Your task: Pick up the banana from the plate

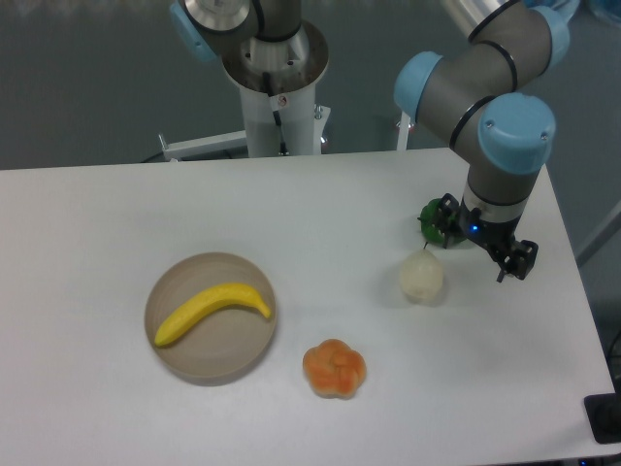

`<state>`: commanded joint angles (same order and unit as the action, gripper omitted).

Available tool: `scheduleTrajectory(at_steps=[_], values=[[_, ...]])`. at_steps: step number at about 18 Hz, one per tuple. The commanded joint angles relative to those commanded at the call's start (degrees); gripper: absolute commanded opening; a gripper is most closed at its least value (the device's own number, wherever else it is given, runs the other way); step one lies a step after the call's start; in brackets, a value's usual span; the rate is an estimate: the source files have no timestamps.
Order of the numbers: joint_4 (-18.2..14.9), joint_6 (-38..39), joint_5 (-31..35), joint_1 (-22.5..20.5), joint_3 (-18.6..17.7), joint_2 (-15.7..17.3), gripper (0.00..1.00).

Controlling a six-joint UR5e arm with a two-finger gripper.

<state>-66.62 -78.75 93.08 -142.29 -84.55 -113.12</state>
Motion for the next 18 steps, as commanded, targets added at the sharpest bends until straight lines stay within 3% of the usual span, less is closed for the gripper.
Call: scheduleTrajectory(at_steps=[5, 9, 18], values=[[0.0, 0.1, -0.4, 0.3, 0.1, 0.3, 1.00], [0.3, 0.8, -5.2, 2.1, -0.8, 1.4, 1.00], [1.1, 15.6, -5.5, 15.6, -3.8, 1.5, 1.00]])
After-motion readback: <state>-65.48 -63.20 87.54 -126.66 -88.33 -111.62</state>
